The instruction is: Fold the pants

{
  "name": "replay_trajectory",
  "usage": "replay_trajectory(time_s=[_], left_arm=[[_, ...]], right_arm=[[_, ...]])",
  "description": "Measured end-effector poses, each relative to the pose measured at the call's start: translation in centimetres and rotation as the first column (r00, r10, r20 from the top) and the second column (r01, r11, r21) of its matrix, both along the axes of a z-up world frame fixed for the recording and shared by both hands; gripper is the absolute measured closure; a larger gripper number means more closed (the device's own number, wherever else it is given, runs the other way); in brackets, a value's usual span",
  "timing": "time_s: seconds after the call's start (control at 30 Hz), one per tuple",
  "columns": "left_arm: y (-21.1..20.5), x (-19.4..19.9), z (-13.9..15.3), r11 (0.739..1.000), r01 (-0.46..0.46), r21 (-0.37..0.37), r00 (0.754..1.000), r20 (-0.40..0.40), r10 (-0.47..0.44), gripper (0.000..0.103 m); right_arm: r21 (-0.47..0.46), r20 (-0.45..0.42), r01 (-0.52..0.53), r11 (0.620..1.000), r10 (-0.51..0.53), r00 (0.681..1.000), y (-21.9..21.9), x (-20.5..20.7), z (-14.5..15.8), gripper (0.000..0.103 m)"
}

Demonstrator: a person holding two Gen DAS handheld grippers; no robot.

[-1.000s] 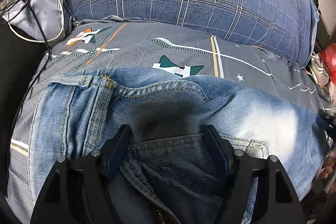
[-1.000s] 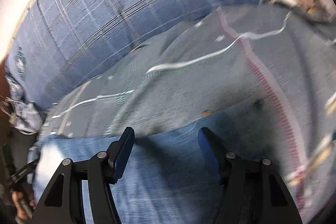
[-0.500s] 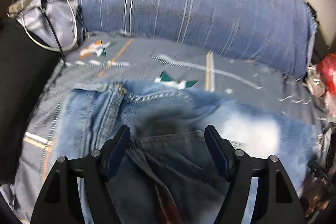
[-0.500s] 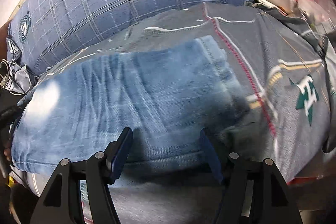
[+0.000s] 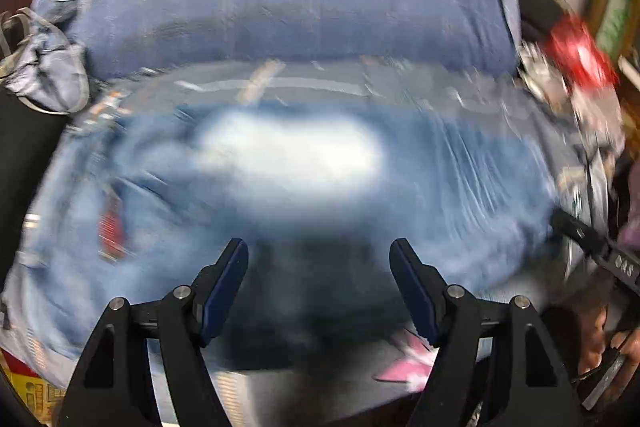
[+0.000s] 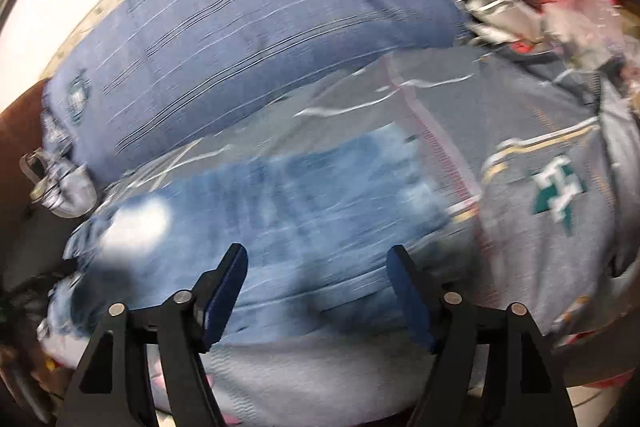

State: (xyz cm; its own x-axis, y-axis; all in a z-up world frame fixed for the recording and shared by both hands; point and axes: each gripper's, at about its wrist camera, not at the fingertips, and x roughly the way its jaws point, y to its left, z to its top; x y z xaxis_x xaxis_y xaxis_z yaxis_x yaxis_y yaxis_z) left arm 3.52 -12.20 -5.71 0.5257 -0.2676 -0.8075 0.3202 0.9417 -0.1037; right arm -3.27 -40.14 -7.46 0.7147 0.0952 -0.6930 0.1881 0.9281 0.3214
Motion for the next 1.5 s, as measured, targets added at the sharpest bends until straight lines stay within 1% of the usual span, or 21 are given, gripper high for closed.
replay_trajectory(time_s=[0.1, 0.2, 0.23, 0.3, 0.37, 0.43, 0.5, 0.6, 0.67, 0.77, 0.8, 0.87, 0.97, 1.1, 1.23, 1.27, 1.33, 1.37, 1.47, 1.5], left_arm=[[-2.4, -0.8, -2.5, 0.996, 0.044, 0.081, 0.999, -0.033, -0.041, 0.03], [-3.2, -1.4, -3.9, 0.987, 0.054, 0.152, 0.999, -0.008, -0.053, 0.03], [-3.2, -1.5, -4.0, 0.986, 0.053, 0.156, 0.999, 0.0, -0.054, 0.03], [-3.0, -1.5, -3.9, 0.988, 0.05, 0.145, 0.999, -0.004, -0.05, 0.03], [-2.6, -1.4, -3.4, 0.991, 0.044, 0.123, 0.999, -0.018, -0.042, 0.03], [-2.1, -1.6, -3.1, 0.994, 0.036, 0.106, 0.999, -0.028, -0.033, 0.03], [-2.1, -2.0, -2.3, 0.995, 0.047, 0.085, 0.999, -0.02, -0.046, 0.03], [-3.1, -2.7, -0.5, 0.993, 0.093, 0.069, 0.995, 0.027, -0.095, 0.03], [-4.5, -2.7, 0.9, 0.985, 0.155, 0.069, 0.986, 0.056, -0.159, 0.03], [-7.6, -1.5, 2.9, 0.964, 0.254, 0.081, 0.961, 0.092, -0.261, 0.03], [-9.2, -1.0, 3.6, 0.949, 0.303, 0.083, 0.945, 0.102, -0.311, 0.03], [-12.3, 0.0, 4.5, 0.923, 0.376, 0.087, 0.918, 0.102, -0.384, 0.03], [-16.4, 1.5, 4.7, 0.891, 0.445, 0.089, 0.888, 0.082, -0.452, 0.03], [-22.8, 3.9, 3.6, 0.847, 0.522, 0.094, 0.85, 0.023, -0.526, 0.03], [-27.3, 6.4, 1.9, 0.831, 0.554, 0.039, 0.832, -0.059, -0.552, 0.03], [-28.0, 6.7, 1.5, 0.826, 0.562, 0.031, 0.826, -0.071, -0.559, 0.03], [-29.8, 7.8, 0.4, 0.807, 0.591, 0.022, 0.804, -0.102, -0.586, 0.03], [-30.5, 8.2, 0.0, 0.798, 0.602, 0.022, 0.795, -0.114, -0.596, 0.03], [-32.9, 9.2, -1.7, 0.76, 0.65, 0.013, 0.751, -0.167, -0.639, 0.03], [-33.3, 9.3, -2.0, 0.751, 0.66, 0.014, 0.741, -0.176, -0.648, 0.03]], right_arm=[[-0.049, -0.056, -0.016, 0.999, 0.013, 0.998, 0.9, 0.8, -1.4, 0.026], [-0.042, -0.15, -0.002, 0.999, -0.005, 0.989, -0.1, 1.3, -3.4, 0.025], [-0.037, -0.184, 0.016, 0.999, -0.022, 0.983, -0.9, 1.5, -4.1, 0.025], [-0.005, -0.214, 0.052, 0.999, -0.052, 0.975, -2.5, 1.3, -5.1, 0.026], [0.048, -0.203, 0.075, 0.996, -0.064, 0.977, -4.0, 0.8, -5.1, 0.026], [0.07, -0.177, 0.095, 0.993, -0.081, 0.981, -5.0, 0.2, -4.5, 0.026], [0.09, -0.143, 0.109, 0.99, -0.095, 0.985, -5.7, -0.4, -3.8, 0.026], [0.083, -0.094, 0.155, 0.984, -0.147, 0.985, -7.0, -1.5, -2.8, 0.025], [0.101, -0.062, 0.167, 0.981, -0.162, 0.985, -7.7, -2.3, -2.4, 0.025], [0.129, -0.031, 0.175, 0.976, -0.172, 0.985, -8.9, -3.4, -2.2, 0.025], [0.136, -0.025, 0.172, 0.976, -0.17, 0.985, -9.5, -3.6, -2.2, 0.025], [0.146, -0.023, 0.166, 0.975, -0.164, 0.986, -10.0, -3.7, -2.4, 0.025], [0.189, -0.011, 0.139, 0.972, -0.14, 0.99, -11.0, -4.0, -3.0, 0.025], [0.249, 0.023, 0.061, 0.967, -0.069, 0.997, -11.2, -3.7, -3.6, 0.025], [0.281, 0.041, -0.001, 0.96, -0.011, 0.999, -11.2, -3.3, -3.7, 0.025], [0.289, 0.032, -0.007, 0.957, -0.002, 0.999, -11.2, -3.1, -3.8, 0.025], [0.311, -0.009, -0.002, 0.951, 0.005, 1.0, -11.5, -2.8, -4.5, 0.025], [0.336, -0.028, 0.002, 0.942, 0.008, 1.0, -11.6, -2.5, -5.0, 0.025], [0.395, -0.061, 0.006, 0.919, 0.02, 0.998, -11.9, -1.6, -6.1, 0.025], [0.406, -0.073, 0.012, 0.914, 0.019, 0.997, -11.9, -1.3, -6.4, 0.025]])
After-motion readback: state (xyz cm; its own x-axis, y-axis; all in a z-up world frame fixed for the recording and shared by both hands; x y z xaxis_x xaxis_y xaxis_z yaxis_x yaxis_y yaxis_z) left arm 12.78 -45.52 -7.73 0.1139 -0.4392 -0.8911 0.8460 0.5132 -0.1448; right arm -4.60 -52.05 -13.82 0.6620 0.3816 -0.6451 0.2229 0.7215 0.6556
